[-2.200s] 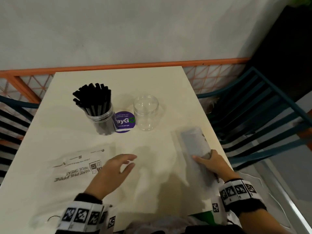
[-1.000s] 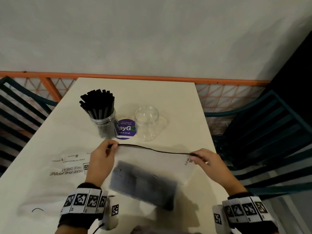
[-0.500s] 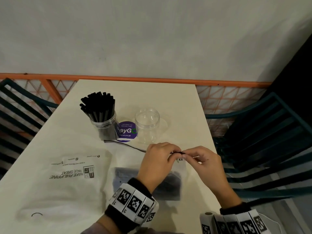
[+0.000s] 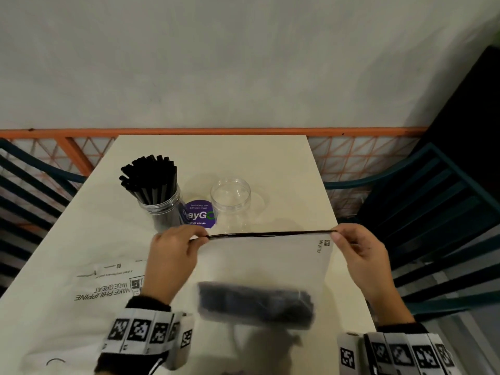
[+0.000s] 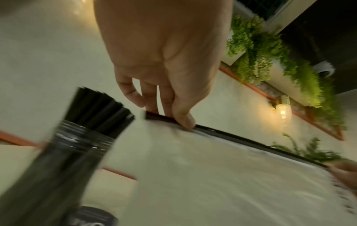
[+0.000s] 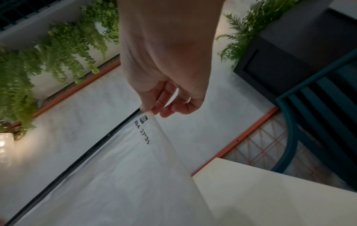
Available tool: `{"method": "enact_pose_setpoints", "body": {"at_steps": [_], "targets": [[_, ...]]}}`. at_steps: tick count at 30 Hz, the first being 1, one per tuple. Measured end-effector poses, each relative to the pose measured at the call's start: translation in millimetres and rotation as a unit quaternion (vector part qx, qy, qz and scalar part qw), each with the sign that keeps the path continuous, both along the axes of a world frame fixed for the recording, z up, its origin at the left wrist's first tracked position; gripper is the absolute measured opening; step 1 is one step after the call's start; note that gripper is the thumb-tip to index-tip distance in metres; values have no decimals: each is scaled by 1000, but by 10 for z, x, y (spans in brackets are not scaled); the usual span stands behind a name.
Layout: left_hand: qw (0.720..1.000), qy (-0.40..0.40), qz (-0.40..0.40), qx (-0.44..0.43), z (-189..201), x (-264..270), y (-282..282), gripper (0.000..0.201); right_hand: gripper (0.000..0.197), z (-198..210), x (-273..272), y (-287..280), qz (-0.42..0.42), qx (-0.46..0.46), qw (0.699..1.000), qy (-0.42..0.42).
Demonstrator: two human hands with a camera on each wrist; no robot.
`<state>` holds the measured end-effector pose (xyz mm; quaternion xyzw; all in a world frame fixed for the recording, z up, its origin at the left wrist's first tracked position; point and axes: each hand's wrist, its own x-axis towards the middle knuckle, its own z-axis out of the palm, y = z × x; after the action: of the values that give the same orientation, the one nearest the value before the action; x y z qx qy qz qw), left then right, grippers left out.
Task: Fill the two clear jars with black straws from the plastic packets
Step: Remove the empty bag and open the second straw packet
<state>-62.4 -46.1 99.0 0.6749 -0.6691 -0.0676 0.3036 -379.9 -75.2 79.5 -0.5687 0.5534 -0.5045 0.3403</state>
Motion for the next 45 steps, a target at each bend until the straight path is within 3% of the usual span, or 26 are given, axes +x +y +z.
{"method": "enact_pose_setpoints", "body": {"at_steps": [5,9,13,16,19,23,26,32,35,39,41,45], "targets": [[990,124,70,11,-44,132,58,7,14,22,28,6,42,42,997,-56],[960,259,105,39,-44,-55,36,13,5,44,165,78,83,38,992,-84],[969,213,118,43,-141,-66,-8,25,16,53,257,117,66,40,996,-51],[962,236,104,84,-124,-6,28,28,21,59,184,107,58,69,995,-32],[968,222,88,82,-110,47,73,22,26,80,122,102,55,89,994,-18],[984,152,87,36,-104,8,75,4,19,89,206,115,31,50,998,30],[986,142,81,17,-95,-68,65,10,24,72,298,137,59,36,997,45],[987,137,37,80,-144,-40,93,15,22,59,279,148,42,27,999,22],[988,138,10,70,-119,28,133,9,19,50,207,142,13,38,999,-22],[994,99,-26,41,-107,60,148,7,14,112,200,172,5,47,999,-10],[995,90,-32,30,-105,3,155,14,10,159,222,174,14,64,997,43],[993,118,-25,15,-78,-246,163,18,17,133,348,141,31,64,971,227]]}}
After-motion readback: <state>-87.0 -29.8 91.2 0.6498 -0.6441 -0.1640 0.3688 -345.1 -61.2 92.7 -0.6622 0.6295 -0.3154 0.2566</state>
